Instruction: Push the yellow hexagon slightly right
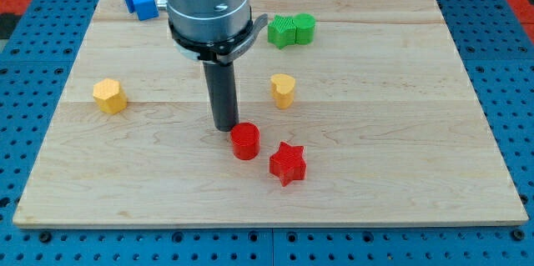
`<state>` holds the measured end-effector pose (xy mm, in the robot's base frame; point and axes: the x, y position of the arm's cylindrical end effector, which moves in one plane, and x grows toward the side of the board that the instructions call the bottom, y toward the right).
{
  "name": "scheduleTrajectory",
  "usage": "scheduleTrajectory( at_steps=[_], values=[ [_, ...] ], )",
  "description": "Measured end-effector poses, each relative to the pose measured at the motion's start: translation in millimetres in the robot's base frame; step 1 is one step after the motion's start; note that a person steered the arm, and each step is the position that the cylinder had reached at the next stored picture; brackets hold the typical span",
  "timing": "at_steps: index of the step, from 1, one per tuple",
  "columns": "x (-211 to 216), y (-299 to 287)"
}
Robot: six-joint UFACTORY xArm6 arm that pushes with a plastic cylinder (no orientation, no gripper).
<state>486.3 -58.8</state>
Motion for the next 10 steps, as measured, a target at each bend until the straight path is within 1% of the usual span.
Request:
scheduleTrajectory(
  at_steps=[1,2,3,4,5,6,7,8,9,10],
  values=[
    [13.5,17.0],
    [25.8,17.0],
    [26.3,-8.2],
    [26.3,-73.9],
    [14.7,-145.6],
    [-23.4,-201.7],
    [-44.7,-213.5],
    [-48.4,-174.0],
    [-58.9,-145.1],
    [-60.7,-122.1]
  ],
)
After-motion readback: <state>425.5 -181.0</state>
